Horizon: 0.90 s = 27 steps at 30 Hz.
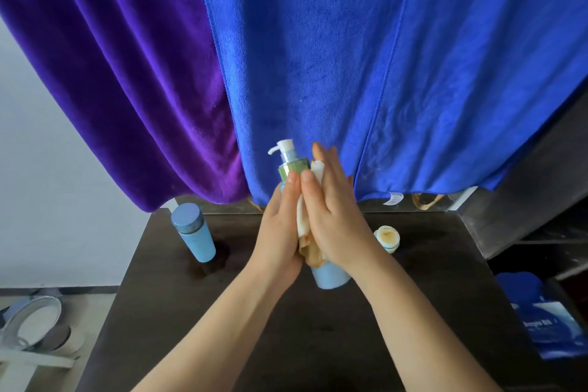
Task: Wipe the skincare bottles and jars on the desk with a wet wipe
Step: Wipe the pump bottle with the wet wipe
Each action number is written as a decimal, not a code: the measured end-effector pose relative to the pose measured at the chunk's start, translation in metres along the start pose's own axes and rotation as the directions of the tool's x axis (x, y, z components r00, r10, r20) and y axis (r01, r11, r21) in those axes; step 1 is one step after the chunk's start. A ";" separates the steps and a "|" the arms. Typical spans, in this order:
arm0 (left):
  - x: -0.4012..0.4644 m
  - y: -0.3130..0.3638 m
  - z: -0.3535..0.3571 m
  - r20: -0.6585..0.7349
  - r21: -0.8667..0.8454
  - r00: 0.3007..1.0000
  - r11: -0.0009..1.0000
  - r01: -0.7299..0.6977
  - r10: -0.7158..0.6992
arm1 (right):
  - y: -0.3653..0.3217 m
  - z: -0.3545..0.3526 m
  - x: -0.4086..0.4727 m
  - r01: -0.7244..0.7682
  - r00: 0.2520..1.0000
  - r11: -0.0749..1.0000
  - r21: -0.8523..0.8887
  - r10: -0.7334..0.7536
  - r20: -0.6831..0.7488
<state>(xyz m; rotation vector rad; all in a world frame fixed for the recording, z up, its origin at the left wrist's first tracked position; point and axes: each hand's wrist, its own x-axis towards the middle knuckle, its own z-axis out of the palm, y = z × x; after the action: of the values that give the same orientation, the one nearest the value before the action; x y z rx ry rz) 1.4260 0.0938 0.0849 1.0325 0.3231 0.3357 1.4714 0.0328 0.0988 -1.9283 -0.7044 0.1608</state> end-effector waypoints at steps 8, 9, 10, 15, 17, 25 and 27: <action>0.022 0.021 -0.012 -0.227 0.059 0.969 0.994 -0.088 0.099 | 0.020 0.019 -0.047 -0.043 0.984 0.999 0.006 0.041 0.171; 0.021 0.019 -0.011 -0.218 0.078 0.972 0.994 -0.077 0.093 | 0.020 0.019 -0.047 -0.063 0.985 0.997 0.046 0.055 0.162; 0.018 0.016 -0.010 -0.192 0.081 0.978 0.994 -0.069 0.084 | 0.019 0.017 -0.041 -0.073 0.989 0.993 0.092 0.060 0.135; 0.001 -0.005 0.004 -0.050 0.052 0.999 0.999 0.011 -0.008 | 0.003 -0.002 0.002 -0.072 0.997 0.964 0.257 0.062 0.048; 0.009 -0.001 0.002 -0.091 0.050 0.995 0.998 -0.043 0.047 | 0.008 -0.001 -0.003 -0.085 0.994 0.964 0.251 0.064 0.090; 0.032 0.023 -0.011 -0.083 -0.074 0.995 0.996 0.043 -0.049 | 0.019 0.012 -0.052 -0.384 0.923 0.768 0.512 0.322 0.209; 0.032 0.016 -0.011 -0.066 -0.052 0.995 0.996 0.066 -0.070 | 0.019 0.011 -0.053 -0.355 0.934 0.834 0.423 0.329 0.136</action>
<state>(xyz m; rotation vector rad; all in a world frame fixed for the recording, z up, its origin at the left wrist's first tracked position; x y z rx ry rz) 1.4482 0.1234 0.0906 0.9605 0.4083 0.3165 1.4313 0.0073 0.0673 -1.5922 -0.3101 0.5572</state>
